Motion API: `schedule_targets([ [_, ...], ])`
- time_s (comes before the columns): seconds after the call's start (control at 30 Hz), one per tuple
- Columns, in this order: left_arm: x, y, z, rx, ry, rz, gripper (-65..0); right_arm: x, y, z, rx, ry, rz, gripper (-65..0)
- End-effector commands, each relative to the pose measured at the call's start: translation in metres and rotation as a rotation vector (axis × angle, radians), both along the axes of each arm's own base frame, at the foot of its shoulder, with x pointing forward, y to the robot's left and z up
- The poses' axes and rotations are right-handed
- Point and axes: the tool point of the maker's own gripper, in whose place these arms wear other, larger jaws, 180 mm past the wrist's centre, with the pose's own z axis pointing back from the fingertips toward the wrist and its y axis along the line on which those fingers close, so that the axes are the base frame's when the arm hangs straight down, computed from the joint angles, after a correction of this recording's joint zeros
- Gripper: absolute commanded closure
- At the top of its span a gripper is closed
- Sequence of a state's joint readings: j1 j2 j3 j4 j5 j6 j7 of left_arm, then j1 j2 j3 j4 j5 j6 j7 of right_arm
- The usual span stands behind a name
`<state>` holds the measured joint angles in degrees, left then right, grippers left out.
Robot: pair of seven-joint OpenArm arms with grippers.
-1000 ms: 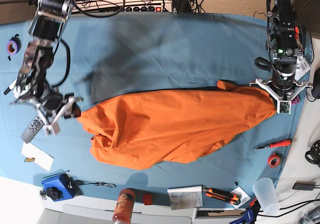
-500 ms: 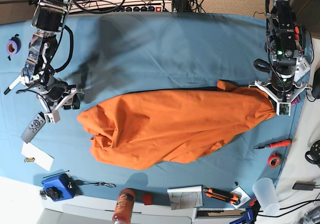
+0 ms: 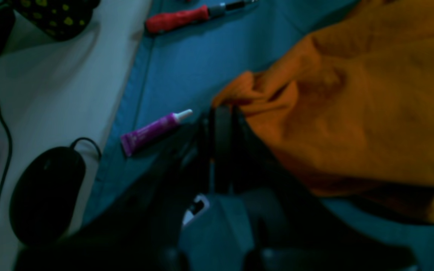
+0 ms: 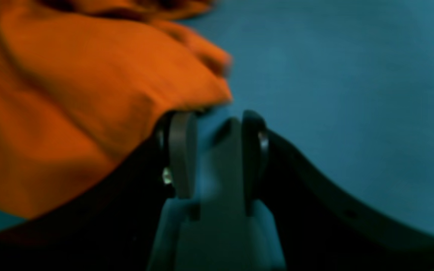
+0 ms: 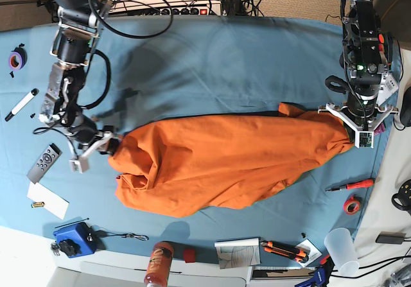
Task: Layout the t-shirt on the table in an organized manner, then fold the t-shirt properly
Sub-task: 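Drag the shirt end with the right gripper away from the left gripper to stretch it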
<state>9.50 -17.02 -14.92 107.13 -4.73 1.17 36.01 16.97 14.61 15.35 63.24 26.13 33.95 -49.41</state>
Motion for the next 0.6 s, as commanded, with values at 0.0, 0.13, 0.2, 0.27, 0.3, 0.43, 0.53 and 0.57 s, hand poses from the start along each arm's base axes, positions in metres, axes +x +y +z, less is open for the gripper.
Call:
schedule_targets([
  [0.0, 0.007, 0.003, 0.017, 0.021, -0.056, -0.004, 0.0, 0.003, -0.002, 0.006, -0.014, -0.003, 0.011, -20.6],
  [0.13, 0.007, 0.003, 0.017, 0.021, -0.056, -0.004, 0.0, 0.005, 0.007, 0.007, 0.006, -0.015, 0.027, -20.2],
  [0.2, 0.007, 0.003, 0.017, 0.021, -0.056, -0.004, 0.0, 0.005, 0.008, 0.006, 0.006, -0.01, 0.028, -11.3],
  [0.27, 0.008, 0.003, 0.017, 0.021, -0.057, -0.004, 0.0, 0.003, 0.008, 0.004, 0.004, 0.004, 0.032, 0.0],
  [0.3, 0.008, 0.003, 0.017, 0.021, -0.057, -0.004, 0.0, 0.002, 0.008, 0.004, 0.002, 0.007, 0.034, 0.0],
  [0.43, 0.008, 0.003, 0.017, 0.021, -0.056, -0.004, 0.0, 0.005, 0.008, 0.016, -0.024, -0.012, 0.049, 0.0],
  [0.53, 0.007, 0.003, 0.017, 0.021, -0.056, -0.004, 0.0, 0.007, 0.01, 0.038, -0.052, -0.042, 0.077, 0.0],
  [0.57, 0.007, 0.003, 0.017, 0.021, -0.056, -0.004, 0.0, 0.006, 0.011, 0.047, -0.062, -0.052, 0.088, 0.0],
])
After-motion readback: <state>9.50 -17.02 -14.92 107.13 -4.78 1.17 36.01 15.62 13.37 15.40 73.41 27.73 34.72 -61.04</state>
